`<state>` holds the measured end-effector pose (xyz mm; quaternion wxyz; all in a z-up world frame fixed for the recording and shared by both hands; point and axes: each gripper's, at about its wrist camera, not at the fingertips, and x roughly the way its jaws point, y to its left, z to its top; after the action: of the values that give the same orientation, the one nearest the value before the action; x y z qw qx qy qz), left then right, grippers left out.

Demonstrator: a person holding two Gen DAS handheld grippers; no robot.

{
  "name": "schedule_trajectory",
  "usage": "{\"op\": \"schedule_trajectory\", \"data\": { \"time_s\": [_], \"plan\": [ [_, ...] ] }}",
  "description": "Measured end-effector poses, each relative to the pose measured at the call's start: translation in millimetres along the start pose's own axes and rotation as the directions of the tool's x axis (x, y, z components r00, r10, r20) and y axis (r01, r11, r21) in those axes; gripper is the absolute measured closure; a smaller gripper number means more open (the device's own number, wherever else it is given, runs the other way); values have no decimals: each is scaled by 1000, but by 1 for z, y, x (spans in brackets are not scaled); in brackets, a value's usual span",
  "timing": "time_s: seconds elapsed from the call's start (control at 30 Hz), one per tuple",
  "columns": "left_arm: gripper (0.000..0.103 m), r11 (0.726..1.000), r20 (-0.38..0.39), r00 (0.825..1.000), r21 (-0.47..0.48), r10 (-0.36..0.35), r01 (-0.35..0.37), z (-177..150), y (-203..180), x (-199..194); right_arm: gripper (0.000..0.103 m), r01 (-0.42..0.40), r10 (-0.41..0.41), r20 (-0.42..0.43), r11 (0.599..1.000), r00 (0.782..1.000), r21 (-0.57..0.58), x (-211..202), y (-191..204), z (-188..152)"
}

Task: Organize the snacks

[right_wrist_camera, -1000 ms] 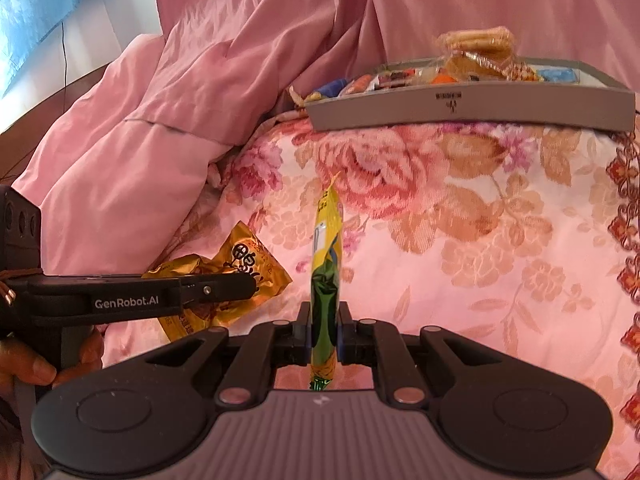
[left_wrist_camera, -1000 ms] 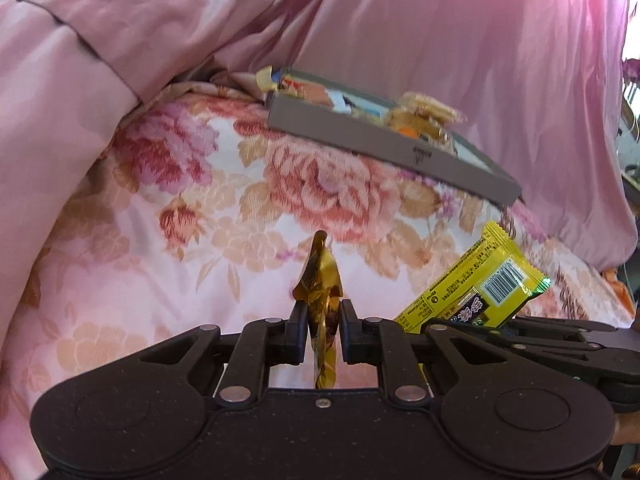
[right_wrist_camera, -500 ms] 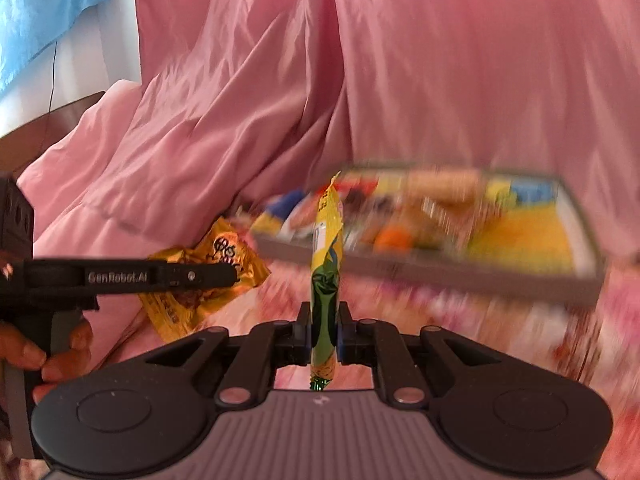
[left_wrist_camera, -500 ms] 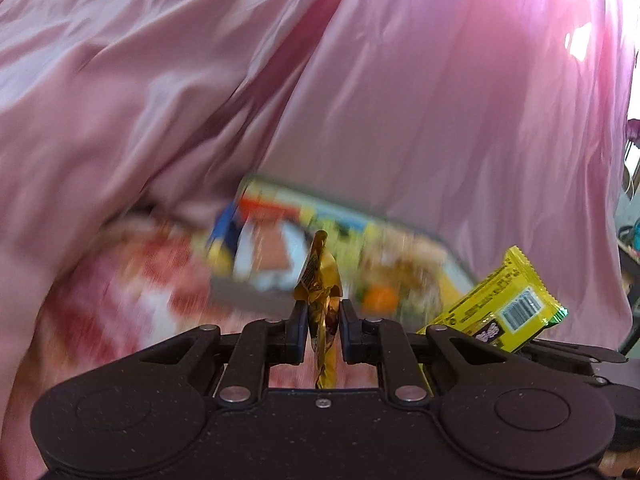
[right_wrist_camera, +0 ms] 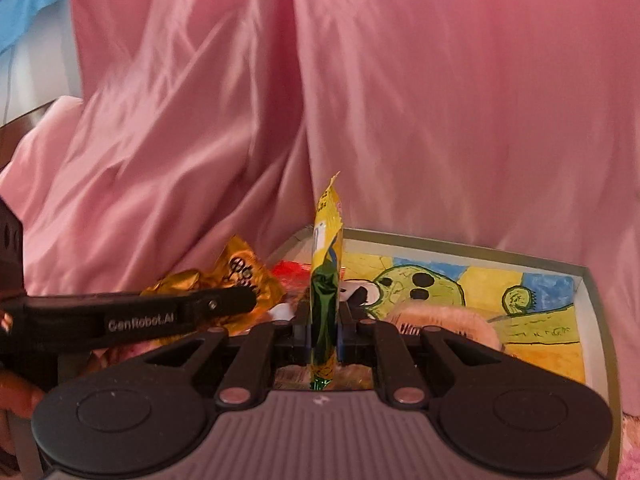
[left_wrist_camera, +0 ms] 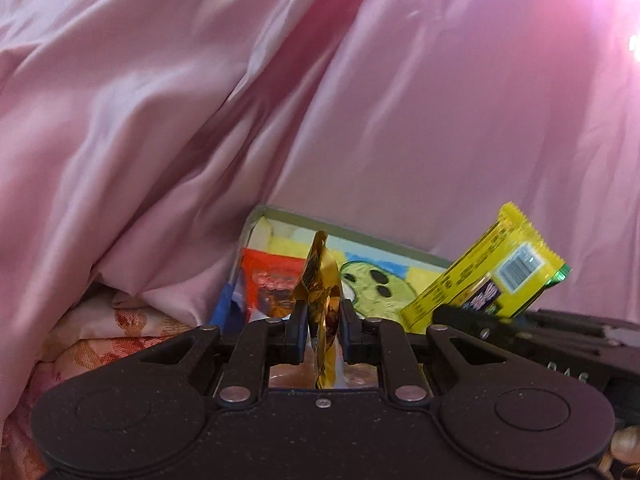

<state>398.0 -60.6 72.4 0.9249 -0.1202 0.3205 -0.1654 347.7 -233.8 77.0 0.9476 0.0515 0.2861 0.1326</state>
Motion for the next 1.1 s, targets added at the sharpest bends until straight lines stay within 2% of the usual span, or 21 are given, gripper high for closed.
{"op": "schedule_trajectory", "data": {
  "time_s": [0.17, 0.23, 0.3, 0.4, 0.47, 0.57, 0.77, 0.87, 0.9, 0.93, 1.1],
  "plan": [
    [85, 1000, -21, 1000, -6, 0, 0, -2, 3, 8, 88, 34, -34, -5, 999, 999, -15, 15, -2, 5],
    [79, 1000, -11, 1000, -5, 15, -15, -2, 2, 7, 80, 46, -46, -6, 999, 999, -16, 17, -2, 8],
    [67, 999, -3, 1000, -18, 29, -29, -1, 4, 4, 78, 51, -51, 2, 999, 999, -15, 18, -3, 10],
    [53, 998, 19, 998, -32, 52, -51, 2, 6, -2, 62, 65, -64, 19, 998, 998, -23, 14, -2, 11],
    [47, 998, 36, 998, -38, 59, -58, 3, 6, -7, 61, 73, -71, 35, 997, 997, -34, 9, 1, 11],
    [33, 996, 75, 994, -40, 77, -74, 6, 5, -18, 52, 83, -79, 67, 995, 995, -56, 0, 7, 11],
    [18, 993, 142, 983, -21, 117, -115, 11, -4, -43, 38, 101, -91, 136, 992, 987, -73, -25, 15, 11],
    [5, 991, 174, 976, -18, 133, -131, 10, -7, -55, 29, 106, -93, 174, 992, 980, -66, -41, 17, 12],
    [2, 990, 185, 972, -16, 142, -141, 9, -9, -59, 24, 108, -95, 186, 992, 978, -61, -46, 17, 12],
    [1, 989, 195, 970, -10, 148, -149, 8, -10, -63, 18, 107, -95, 192, 993, 977, -55, -51, 17, 12],
    [1, 986, 201, 966, 4, 162, -167, 0, -14, -82, 7, 110, -101, 212, 993, 972, -32, -71, 17, 6]
  ]
}}
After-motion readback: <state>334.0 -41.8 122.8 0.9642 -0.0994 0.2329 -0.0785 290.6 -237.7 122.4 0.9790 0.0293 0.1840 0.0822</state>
